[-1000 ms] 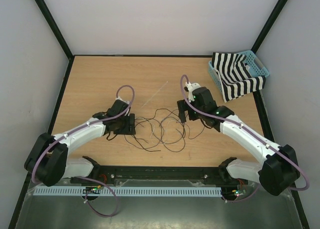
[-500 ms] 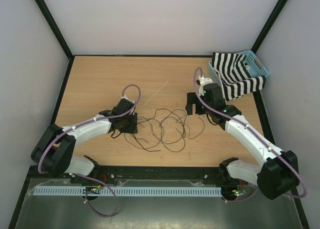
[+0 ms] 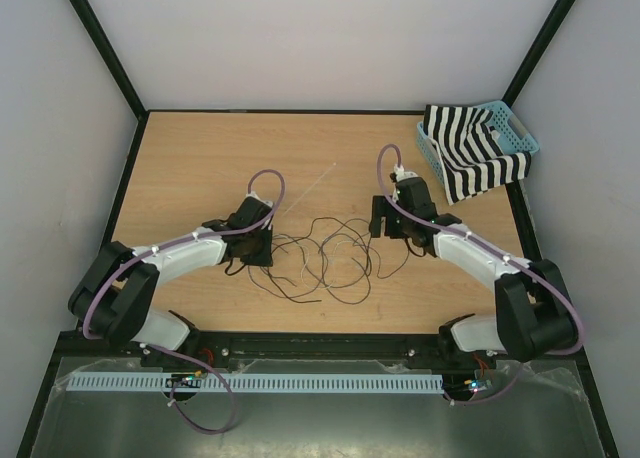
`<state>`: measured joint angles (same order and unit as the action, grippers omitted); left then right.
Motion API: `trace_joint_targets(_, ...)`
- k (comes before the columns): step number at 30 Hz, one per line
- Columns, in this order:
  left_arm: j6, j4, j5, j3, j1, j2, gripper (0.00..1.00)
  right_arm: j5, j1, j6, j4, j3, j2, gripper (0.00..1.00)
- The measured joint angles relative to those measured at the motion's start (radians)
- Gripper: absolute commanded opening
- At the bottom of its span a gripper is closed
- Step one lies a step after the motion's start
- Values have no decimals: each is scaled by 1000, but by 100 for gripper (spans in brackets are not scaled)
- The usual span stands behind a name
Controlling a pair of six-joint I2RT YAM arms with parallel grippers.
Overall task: Zip-tie the wires
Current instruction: Straighten the cable at the center of the board.
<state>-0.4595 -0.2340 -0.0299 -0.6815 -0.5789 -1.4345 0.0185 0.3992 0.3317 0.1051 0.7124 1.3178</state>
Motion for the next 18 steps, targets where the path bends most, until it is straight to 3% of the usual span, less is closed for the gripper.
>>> trace_joint_targets(4, 0, 5, -7, 0, -1, 0, 0, 3, 0, 29, -58, -20, 50, 82)
trace_joint_targets(10, 0, 6, -12, 0, -1, 0, 0, -6, 0, 53, -129, -26, 122, 66)
trace_joint_targets(14, 0, 8, -15, 0, -4, 0, 0, -16, 0, 59, -153, -26, 153, 42)
trace_joint_targets(18, 1, 8, -15, 0, -5, 0, 0, -20, 0, 61, -172, -26, 156, 9)
